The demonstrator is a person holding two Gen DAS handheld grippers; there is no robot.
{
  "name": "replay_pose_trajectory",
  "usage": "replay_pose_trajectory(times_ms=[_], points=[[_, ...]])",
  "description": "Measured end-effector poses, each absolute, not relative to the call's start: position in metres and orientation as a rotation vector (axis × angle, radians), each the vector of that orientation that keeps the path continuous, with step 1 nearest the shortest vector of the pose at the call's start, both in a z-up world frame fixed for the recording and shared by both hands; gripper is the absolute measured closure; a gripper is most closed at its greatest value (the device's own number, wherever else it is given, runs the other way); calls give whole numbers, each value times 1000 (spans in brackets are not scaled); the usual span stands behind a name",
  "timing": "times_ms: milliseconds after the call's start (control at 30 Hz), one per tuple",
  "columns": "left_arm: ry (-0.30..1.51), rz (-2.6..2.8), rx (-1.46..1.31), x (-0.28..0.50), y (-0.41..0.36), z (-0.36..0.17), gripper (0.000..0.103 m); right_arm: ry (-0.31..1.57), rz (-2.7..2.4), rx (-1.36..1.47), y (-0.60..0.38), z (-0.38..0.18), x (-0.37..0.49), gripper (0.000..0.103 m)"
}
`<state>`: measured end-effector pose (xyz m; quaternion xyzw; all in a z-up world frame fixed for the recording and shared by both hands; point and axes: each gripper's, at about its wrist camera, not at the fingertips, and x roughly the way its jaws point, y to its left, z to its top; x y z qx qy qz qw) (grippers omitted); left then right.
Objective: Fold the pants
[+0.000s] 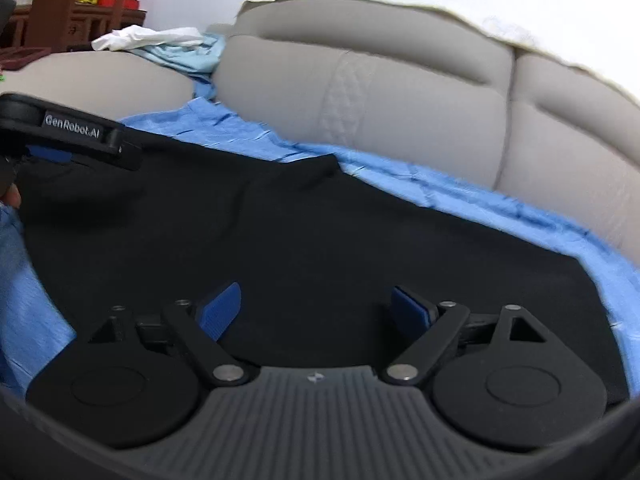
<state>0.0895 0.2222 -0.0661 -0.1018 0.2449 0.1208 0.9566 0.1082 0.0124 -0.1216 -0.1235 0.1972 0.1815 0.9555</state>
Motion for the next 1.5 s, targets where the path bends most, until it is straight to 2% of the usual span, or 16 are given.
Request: replay_pose_trajectory(times_ms=[200, 367, 567, 600, 700, 800, 900, 933, 1033, 1300, 1333, 1367, 1400, 1433, 1500], points=[[503, 269, -244, 81, 233, -61, 4, 417, 423, -244, 38, -127, 103, 11], [502, 268, -234, 74, 235, -61, 3, 427, 433, -194, 39, -130, 109, 3], [483, 342, -334, 52, 260, -65, 3, 408, 439, -189, 37, -129, 105, 4], [470, 369, -356, 49, 266, -66, 3, 387, 440, -178, 35, -126, 101, 8], [447, 425, -444, 39, 288, -73, 3, 246, 380, -172, 29, -117, 83, 8], [438, 489, -532, 30, 306, -81, 9, 227, 331, -194, 31, -118, 86, 8], [435, 502, -642, 22, 324, -87, 16, 375, 331, -192, 36, -136, 107, 8], [427, 491, -668, 21, 328, -88, 16, 343, 337, -160, 33, -141, 104, 5], [446, 475, -702, 26, 335, -94, 23, 342, 350, -175, 34, -143, 103, 5], [407, 463, -699, 39, 338, -103, 23, 338, 376, -167, 31, -145, 106, 3], [399, 468, -703, 40, 338, -103, 25, 338, 376, -166, 33, -145, 106, 3], [393, 497, -704, 40, 337, -102, 46, 337, 377, -167, 33, -145, 106, 3], [393, 577, -666, 40, 329, -100, 62, 335, 377, -167, 33, -145, 106, 3], [400, 625, -569, 43, 318, -97, 70, 333, 374, -165, 33, -146, 104, 3], [389, 652, -373, 46, 290, -91, 79, 331, 374, -164, 33, -146, 105, 3]])
